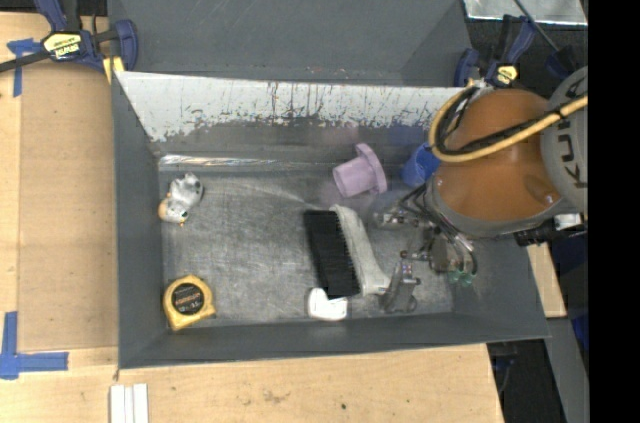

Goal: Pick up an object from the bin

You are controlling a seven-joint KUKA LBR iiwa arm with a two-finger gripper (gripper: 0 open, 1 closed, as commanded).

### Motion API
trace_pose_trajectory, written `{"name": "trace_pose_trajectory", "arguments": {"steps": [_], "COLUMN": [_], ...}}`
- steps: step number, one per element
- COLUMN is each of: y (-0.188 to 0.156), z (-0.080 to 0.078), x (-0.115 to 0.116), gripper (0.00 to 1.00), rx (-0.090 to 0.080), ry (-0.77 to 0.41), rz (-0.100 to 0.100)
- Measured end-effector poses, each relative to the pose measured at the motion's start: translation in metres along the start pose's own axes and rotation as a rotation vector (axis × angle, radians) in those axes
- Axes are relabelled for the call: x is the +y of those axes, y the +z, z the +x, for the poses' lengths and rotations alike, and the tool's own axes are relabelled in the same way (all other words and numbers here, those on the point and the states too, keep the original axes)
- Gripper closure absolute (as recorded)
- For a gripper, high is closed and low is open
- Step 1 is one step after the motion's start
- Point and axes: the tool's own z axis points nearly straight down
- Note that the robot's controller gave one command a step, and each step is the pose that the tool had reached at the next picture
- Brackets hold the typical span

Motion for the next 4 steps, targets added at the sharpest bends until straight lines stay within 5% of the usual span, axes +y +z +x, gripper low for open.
{"name": "trace_pose_trajectory", "arguments": {"steps": [1, 2, 4], "y": [0.066, 0.072, 0.070], "z": [-0.017, -0.002, -0.003], "x": [0.020, 0.029, 0.029], "gripper": [0.00, 1.00, 1.00], "rx": [-0.037, -0.024, -0.022], "ry": [0.210, -0.034, -0.033], "rz": [0.000, -0.003, -0.002]}}
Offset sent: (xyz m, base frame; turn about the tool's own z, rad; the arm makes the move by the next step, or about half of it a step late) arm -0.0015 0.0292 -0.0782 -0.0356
